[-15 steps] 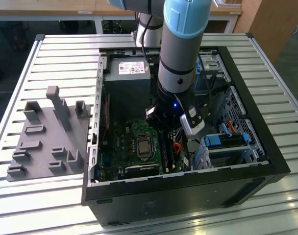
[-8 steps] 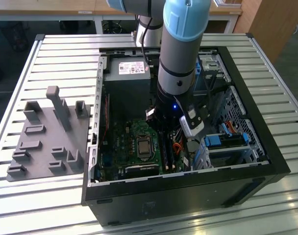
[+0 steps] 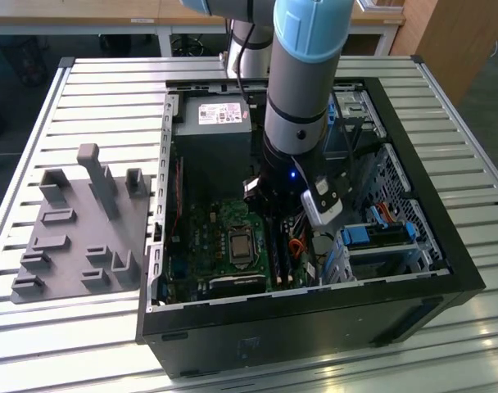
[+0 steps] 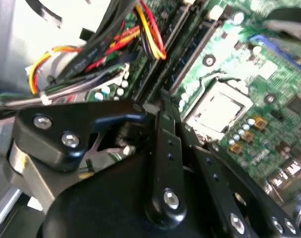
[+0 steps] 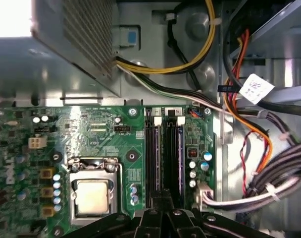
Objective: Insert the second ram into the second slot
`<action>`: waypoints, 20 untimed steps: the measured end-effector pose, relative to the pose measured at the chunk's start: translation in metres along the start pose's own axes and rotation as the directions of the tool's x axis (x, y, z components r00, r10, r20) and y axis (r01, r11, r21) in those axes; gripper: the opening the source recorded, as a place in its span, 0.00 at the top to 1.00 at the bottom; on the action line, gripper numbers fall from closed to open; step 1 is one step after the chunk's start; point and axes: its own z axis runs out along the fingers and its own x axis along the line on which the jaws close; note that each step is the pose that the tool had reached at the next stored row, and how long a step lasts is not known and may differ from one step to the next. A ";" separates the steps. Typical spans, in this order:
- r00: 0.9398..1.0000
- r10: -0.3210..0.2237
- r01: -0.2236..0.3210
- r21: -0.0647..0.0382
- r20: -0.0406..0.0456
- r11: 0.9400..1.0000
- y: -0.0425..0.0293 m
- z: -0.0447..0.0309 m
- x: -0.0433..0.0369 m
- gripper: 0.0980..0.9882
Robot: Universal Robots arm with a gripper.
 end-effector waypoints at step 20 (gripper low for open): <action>1.000 0.000 0.000 0.001 0.000 1.000 0.0001 -0.0246 0.0001 0.99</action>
